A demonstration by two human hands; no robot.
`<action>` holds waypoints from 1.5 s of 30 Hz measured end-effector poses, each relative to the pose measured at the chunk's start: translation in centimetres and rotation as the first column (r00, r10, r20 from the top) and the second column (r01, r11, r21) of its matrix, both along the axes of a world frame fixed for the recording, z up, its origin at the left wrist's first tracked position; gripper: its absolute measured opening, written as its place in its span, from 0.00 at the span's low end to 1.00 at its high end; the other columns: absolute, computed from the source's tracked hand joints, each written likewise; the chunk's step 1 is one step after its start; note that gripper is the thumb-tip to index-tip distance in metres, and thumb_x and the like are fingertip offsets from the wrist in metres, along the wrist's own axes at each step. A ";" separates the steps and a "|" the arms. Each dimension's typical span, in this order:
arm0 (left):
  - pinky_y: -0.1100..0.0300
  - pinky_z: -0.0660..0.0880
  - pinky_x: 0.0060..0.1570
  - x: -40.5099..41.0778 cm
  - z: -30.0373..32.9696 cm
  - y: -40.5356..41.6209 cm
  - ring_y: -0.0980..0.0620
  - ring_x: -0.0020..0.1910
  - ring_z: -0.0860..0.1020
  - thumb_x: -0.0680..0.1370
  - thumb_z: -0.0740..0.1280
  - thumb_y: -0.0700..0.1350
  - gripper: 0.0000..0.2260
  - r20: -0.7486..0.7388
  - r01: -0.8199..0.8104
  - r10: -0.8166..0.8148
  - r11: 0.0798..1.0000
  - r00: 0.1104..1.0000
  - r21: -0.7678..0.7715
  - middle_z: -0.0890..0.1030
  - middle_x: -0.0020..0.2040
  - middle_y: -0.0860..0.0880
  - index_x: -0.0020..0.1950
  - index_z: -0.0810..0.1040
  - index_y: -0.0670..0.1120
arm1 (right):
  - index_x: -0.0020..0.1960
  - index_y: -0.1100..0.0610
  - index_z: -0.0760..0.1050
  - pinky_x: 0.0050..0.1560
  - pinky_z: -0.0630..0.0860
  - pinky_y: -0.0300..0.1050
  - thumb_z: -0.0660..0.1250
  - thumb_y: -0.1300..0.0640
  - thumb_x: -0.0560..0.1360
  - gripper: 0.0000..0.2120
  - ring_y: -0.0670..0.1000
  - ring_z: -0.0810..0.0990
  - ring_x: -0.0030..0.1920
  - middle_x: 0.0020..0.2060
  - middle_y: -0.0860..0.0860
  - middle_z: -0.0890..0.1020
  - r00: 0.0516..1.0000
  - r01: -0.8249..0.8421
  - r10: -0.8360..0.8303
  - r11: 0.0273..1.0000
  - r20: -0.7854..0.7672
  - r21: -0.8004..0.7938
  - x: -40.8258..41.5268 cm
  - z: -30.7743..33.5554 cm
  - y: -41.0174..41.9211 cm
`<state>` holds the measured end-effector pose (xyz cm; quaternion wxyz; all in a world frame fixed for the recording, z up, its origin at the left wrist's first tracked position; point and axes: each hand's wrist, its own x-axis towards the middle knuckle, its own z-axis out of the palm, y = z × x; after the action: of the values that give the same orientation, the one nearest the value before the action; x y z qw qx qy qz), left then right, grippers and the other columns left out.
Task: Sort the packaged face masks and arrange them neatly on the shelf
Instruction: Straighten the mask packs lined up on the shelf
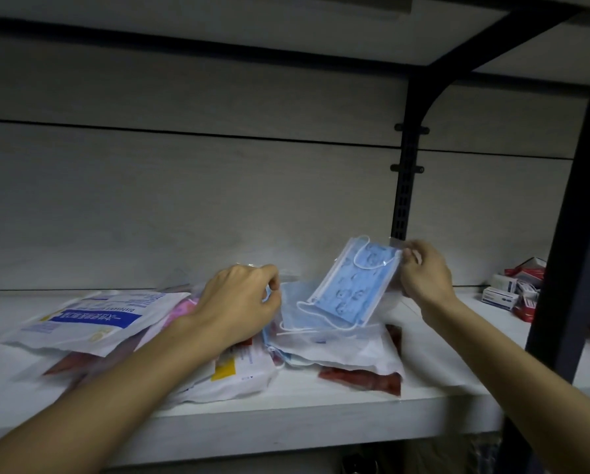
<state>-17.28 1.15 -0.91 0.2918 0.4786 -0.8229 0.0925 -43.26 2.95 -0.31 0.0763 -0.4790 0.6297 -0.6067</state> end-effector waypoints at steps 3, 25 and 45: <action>0.58 0.70 0.44 -0.7 0.3 0.1 0.47 0.52 0.77 0.76 0.61 0.50 0.07 0.021 -0.032 0.031 0.999 0.999 0.017 0.82 0.48 0.52 0.53 0.75 0.52 | 0.56 0.59 0.72 0.28 0.69 0.42 0.52 0.59 0.82 0.11 0.53 0.77 0.32 0.44 0.59 0.81 0.984 -0.051 0.048 0.999 0.172 0.009 -0.4 1.0 0.1; 0.58 0.73 0.40 -4.7 0.4 -1.6 0.40 0.51 0.80 0.71 0.72 0.44 0.07 -0.176 -0.194 0.282 0.896 0.943 0.399 0.82 0.48 0.41 0.37 0.75 0.45 | 0.66 0.48 0.69 0.34 0.78 0.42 0.64 0.57 0.79 0.16 0.57 0.81 0.52 0.59 0.55 0.78 0.988 -0.154 0.156 0.977 -0.001 0.145 -1.2 0.8 1.5; 0.59 0.68 0.35 -1.1 1.2 3.7 0.50 0.32 0.70 0.72 0.69 0.43 0.03 -0.704 -0.006 0.167 0.974 0.691 0.226 0.74 0.31 0.50 0.41 0.77 0.47 | 0.44 0.56 0.76 0.36 0.74 0.42 0.68 0.67 0.74 0.07 0.48 0.77 0.34 0.37 0.52 0.80 0.882 -0.431 0.386 0.892 0.270 0.133 -0.4 1.3 2.5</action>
<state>-18.43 4.88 0.27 0.5341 0.5425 -0.6248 -0.1736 -43.65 5.40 1.01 0.3227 -0.5162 0.5552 -0.5667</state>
